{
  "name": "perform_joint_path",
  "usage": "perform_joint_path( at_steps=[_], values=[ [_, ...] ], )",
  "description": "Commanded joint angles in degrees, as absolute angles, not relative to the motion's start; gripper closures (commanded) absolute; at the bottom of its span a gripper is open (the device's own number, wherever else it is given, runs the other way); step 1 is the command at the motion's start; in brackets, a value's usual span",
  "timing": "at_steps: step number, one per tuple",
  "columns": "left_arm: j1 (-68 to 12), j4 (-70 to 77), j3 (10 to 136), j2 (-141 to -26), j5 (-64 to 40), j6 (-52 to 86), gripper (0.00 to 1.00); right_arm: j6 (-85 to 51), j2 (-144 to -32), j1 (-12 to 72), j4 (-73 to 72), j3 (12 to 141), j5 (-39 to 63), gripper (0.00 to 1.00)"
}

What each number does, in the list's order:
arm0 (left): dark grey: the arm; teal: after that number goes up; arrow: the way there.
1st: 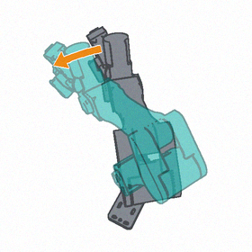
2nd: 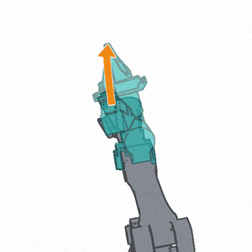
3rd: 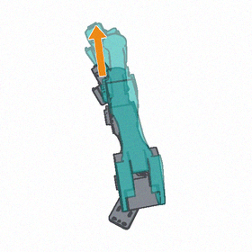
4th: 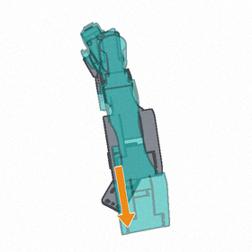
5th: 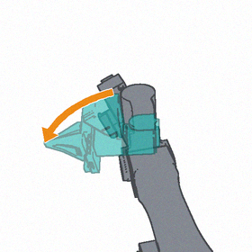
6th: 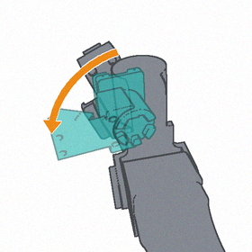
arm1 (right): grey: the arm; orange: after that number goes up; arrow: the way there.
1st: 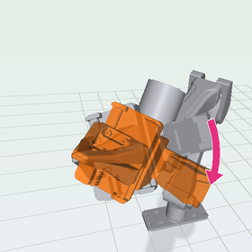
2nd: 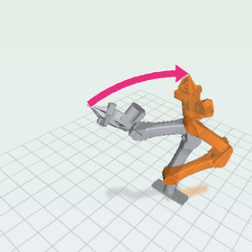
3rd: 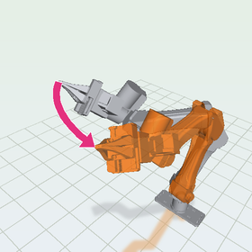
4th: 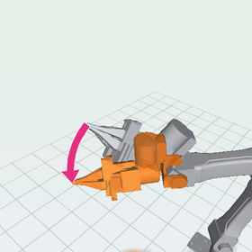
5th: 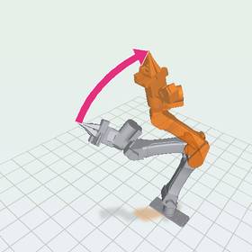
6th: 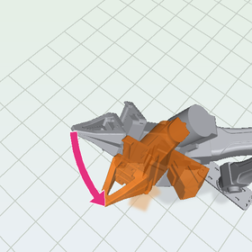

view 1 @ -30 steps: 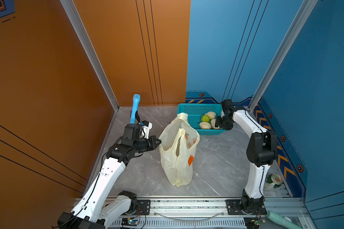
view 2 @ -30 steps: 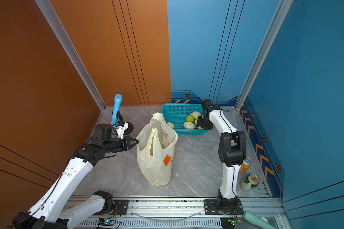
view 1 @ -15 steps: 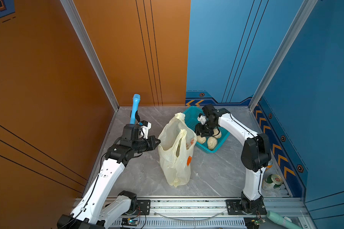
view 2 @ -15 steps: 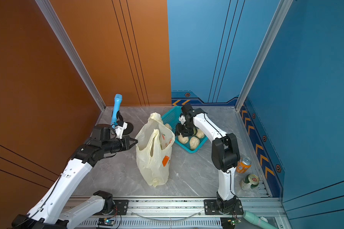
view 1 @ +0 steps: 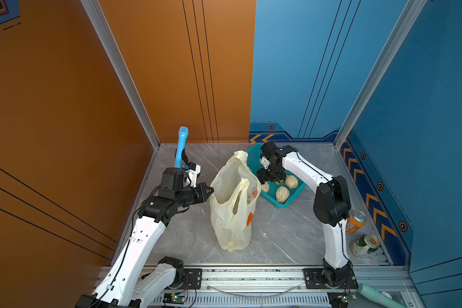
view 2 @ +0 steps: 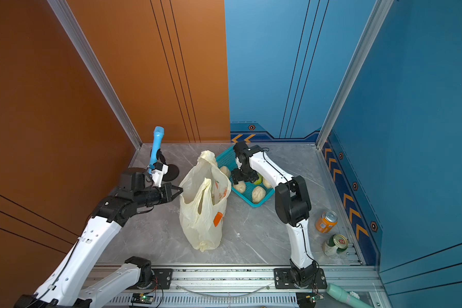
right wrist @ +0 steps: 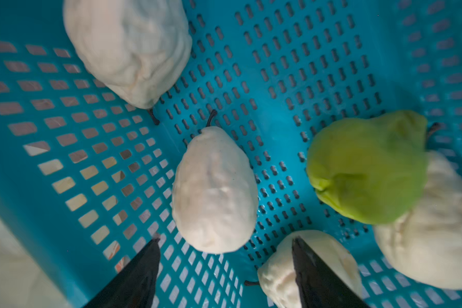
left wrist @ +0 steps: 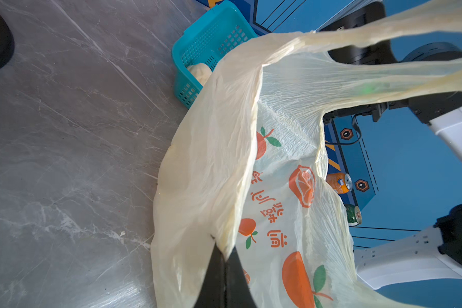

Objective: Place the pears into plastic bags & tie knots
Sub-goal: Adjust the basket at the center of the board, then pick up the pear from the basket.

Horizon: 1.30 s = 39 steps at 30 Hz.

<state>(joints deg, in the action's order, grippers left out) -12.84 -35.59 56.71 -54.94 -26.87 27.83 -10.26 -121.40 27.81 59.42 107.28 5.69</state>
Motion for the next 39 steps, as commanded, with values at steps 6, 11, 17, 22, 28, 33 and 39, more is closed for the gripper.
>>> perform_joint_path(
  at_steps=[6, 11, 17, 22, 28, 33, 39],
  values=[
    [-12.23, -36.3, 56.44, -54.6, -26.15, 26.59, 1.0, -8.64, -127.66, 27.86, 57.21, 106.82, 5.61, 0.19],
    [-12.3, -36.2, 56.45, -54.58, -26.06, 26.68, 1.0, -11.0, -129.16, 27.02, 55.0, 107.27, 5.07, 0.34],
    [-12.27, -35.6, 56.24, -54.93, -26.05, 26.89, 1.0, -16.34, -129.43, 22.92, 52.5, 106.92, 1.71, 0.56],
    [-12.23, -35.55, 56.16, -55.11, -25.96, 26.88, 1.0, -21.79, -129.03, 17.45, 49.35, 104.68, 0.4, 0.65],
    [-12.21, -35.46, 56.09, -55.28, -26.18, 26.97, 1.0, -23.87, -129.14, 12.39, 47.73, 103.86, -0.48, 0.68],
    [-12.28, -33.44, 55.7, -55.68, -27.09, 27.57, 1.0, -22.59, -126.4, 11.52, 46.52, 105.03, 5.1, 0.68],
    [-12.3, -29.55, 55.12, -56.09, -27.29, 28.27, 1.0, -21.42, -115.84, 14.15, 51.38, 109.56, 8.21, 0.67]
  ],
)
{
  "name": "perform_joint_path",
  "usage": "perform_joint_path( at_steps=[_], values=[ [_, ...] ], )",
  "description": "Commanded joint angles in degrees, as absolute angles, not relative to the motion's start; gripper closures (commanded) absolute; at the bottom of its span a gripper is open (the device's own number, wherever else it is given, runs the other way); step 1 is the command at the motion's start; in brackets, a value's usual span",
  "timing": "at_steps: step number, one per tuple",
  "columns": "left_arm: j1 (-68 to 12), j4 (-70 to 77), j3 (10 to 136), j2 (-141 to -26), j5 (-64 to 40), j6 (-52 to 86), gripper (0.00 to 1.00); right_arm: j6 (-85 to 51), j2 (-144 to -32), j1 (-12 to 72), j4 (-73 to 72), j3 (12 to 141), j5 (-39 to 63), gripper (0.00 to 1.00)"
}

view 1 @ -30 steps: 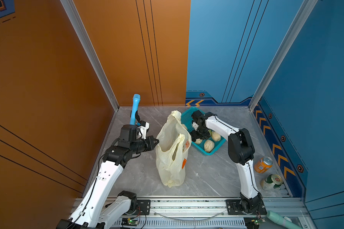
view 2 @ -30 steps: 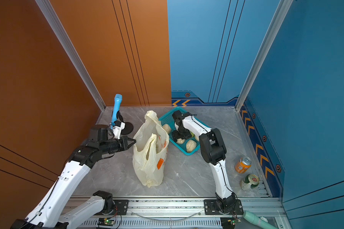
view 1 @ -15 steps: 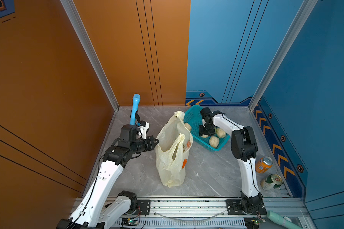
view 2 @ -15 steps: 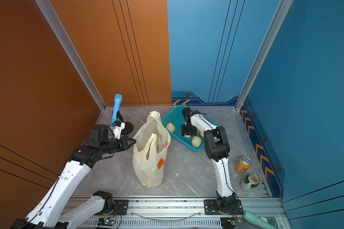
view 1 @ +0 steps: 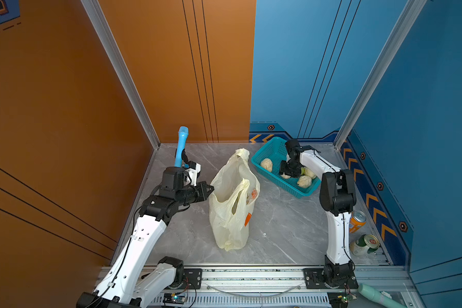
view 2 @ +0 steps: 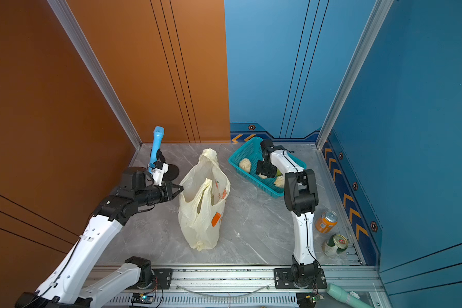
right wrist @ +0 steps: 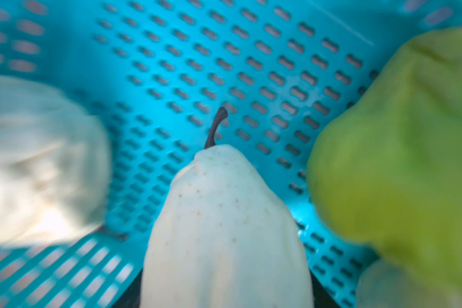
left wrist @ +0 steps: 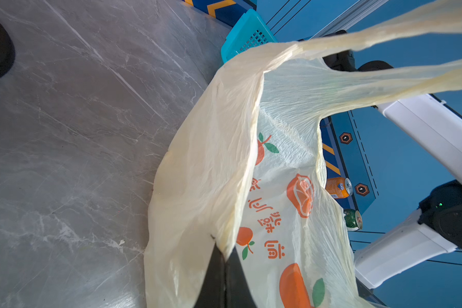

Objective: Place the pears into plastic bags & tie knots
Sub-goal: Pick up the pear from the basket, then place the pear in the plastic bag.

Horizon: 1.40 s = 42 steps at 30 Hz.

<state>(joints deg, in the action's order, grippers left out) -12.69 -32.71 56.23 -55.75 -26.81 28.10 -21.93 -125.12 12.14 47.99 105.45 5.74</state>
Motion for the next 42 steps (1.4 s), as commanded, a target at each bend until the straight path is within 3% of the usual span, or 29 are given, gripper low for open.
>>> perform_joint_path(
  at_steps=[1, 8, 14, 19, 24, 29, 36, 42],
  values=[
    [-12.25, -29.03, 54.9, -56.4, -27.38, 28.38, 1.0, -21.22, -114.1, 14.9, 52.56, 110.32, 8.95, 0.67],
    [-12.17, -26.81, 54.32, -57.48, -27.19, 29.07, 1.0, -21.92, -101.7, 20.75, 59.2, 110.24, 11.76, 0.67],
    [-11.69, -26.05, 53.81, -57.26, -27.23, 29.43, 1.0, -24.59, -88.34, 27.42, 61.31, 101.92, 11.95, 0.67],
    [-11.41, -26.07, 53.8, -57.04, -27.67, 29.42, 1.0, -28.9, -82.69, 35.46, 58.49, 95.64, 18.15, 0.66],
    [-11.34, -26.06, 53.79, -57.7, -28.29, 29.55, 1.0, -32.27, -84.77, 44.62, 52.11, 94.35, 20.99, 0.63],
    [-11.38, -26.02, 53.73, -57.49, -28.5, 29.36, 1.0, -32.61, -92.43, 49.01, 50.54, 98.05, 16.13, 0.59],
    [-11.42, -26.02, 53.71, -57.48, -27.7, 28.75, 1.0, -32.51, -99.77, 50.61, 49.86, 100.45, 14.6, 0.45],
    [-11.31, -27.06, 53.7, -57.87, -25.77, 27.42, 1.0, -32.52, -98.6, 50.79, 50.61, 102.12, 13.6, 0.34]
  ],
)
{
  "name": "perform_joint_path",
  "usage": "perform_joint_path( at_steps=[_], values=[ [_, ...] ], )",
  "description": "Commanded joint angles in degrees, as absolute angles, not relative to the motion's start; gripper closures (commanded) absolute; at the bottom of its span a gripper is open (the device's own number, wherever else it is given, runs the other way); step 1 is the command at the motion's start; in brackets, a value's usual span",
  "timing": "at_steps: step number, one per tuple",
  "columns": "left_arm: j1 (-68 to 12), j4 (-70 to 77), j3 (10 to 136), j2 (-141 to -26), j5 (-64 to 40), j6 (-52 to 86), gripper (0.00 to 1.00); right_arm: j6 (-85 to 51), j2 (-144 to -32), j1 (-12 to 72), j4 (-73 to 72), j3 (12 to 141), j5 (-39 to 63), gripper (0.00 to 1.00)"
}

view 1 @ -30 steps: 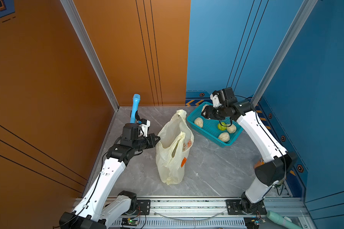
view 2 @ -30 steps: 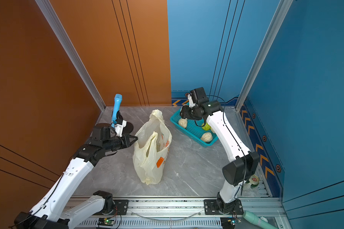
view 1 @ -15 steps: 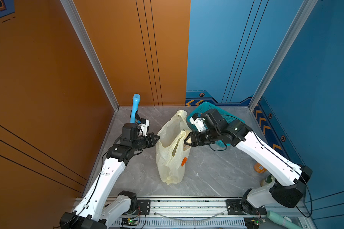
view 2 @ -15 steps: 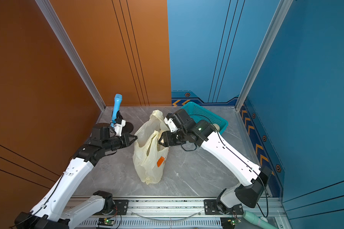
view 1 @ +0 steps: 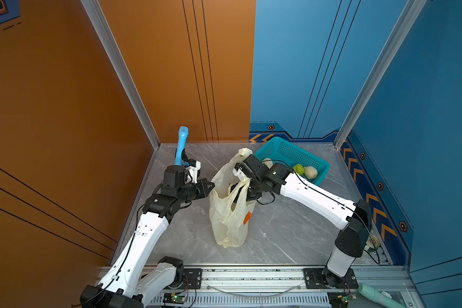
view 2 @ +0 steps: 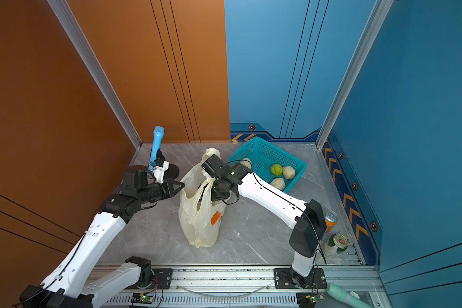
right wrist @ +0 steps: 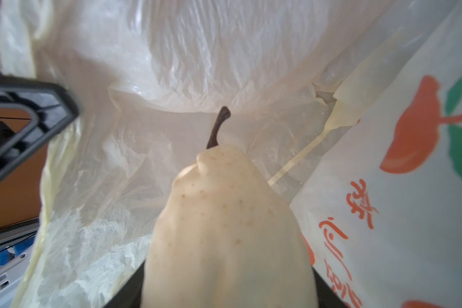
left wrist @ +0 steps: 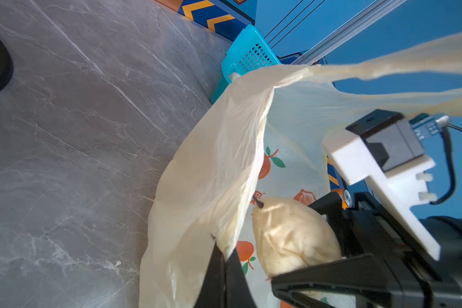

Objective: Place the pears into plastic bags & tie knots
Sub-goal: Place the pear in the plastic bag.

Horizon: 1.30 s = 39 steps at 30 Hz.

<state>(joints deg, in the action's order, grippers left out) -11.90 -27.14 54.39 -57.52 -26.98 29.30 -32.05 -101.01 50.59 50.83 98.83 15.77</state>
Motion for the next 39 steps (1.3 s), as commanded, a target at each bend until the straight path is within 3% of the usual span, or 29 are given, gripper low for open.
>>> perform_joint_path(
  at_steps=[1, 10, 18, 29, 39],
  values=[
    [-11.25, -27.11, 53.79, -57.96, -25.55, 27.29, 1.0, -32.43, -98.06, 50.62, 50.95, 102.17, 13.5, 0.33],
    [-11.08, -27.58, 54.07, -58.01, -25.36, 27.14, 1.0, -31.65, -93.0, 46.69, 52.22, 102.57, 14.8, 0.34],
    [-11.08, -27.61, 54.03, -57.86, -24.98, 27.39, 1.0, -30.77, -96.37, 46.83, 51.41, 101.69, 21.22, 0.34],
    [-10.9, -27.84, 54.59, -57.91, -24.8, 27.3, 1.0, -30.67, -99.7, 49.15, 51.06, 102.5, 20.61, 0.21],
    [-10.25, -29.03, 55.56, -58.01, -25.11, 26.62, 1.0, -29.26, -90.49, 39.03, 51.38, 102.14, 20.46, 0.22]
  ],
)
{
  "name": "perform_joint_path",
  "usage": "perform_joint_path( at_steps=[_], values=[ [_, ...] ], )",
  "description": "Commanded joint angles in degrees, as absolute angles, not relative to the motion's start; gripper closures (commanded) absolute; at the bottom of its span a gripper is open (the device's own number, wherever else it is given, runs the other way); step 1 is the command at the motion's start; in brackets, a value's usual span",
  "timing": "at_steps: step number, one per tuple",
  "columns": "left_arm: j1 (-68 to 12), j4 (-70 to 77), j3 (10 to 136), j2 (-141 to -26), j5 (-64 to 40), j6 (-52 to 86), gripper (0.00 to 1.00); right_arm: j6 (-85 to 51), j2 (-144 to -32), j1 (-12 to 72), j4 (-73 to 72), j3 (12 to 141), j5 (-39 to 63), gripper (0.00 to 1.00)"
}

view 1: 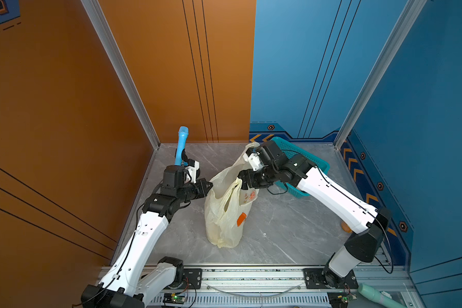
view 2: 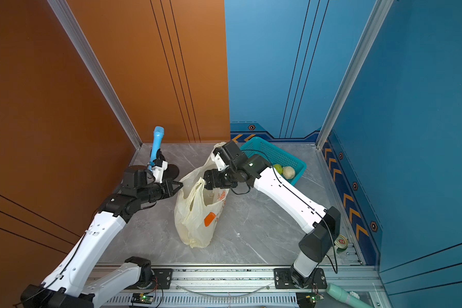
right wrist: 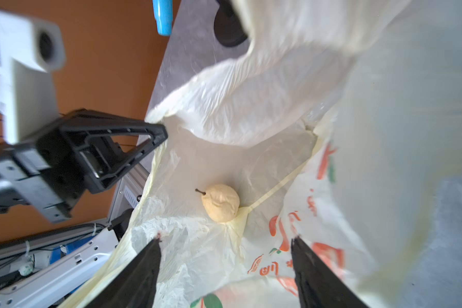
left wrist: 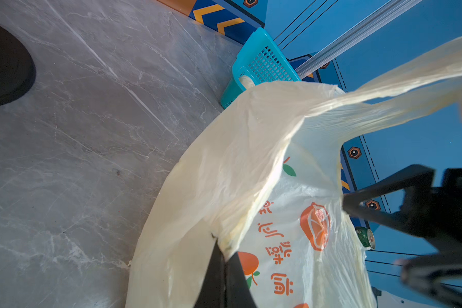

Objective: Place the pears into plastic bags & tie knots
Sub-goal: Place the pear in the plastic bag, then pick up the pear from the basket.

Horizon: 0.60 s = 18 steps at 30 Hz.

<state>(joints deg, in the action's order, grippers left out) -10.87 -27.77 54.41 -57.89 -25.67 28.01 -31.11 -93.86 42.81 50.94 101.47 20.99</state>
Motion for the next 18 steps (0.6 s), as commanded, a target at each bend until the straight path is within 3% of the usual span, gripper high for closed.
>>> perform_joint_path(
  at_steps=[1, 9, 18],
  values=[
    [-10.12, -29.14, 55.51, -58.01, -25.22, 26.55, 1.0, -28.8, -89.83, 36.76, 51.42, 101.74, 20.24, 0.22],
    [-9.82, -29.19, 55.92, -58.7, -25.81, 26.54, 1.0, -22.15, -95.91, 22.24, 49.84, 99.79, 16.13, 0.22],
    [-9.78, -27.97, 56.53, -60.19, -27.66, 27.27, 1.0, -17.04, -118.1, 15.44, 46.62, 111.11, 15.19, 0.2]
  ],
)
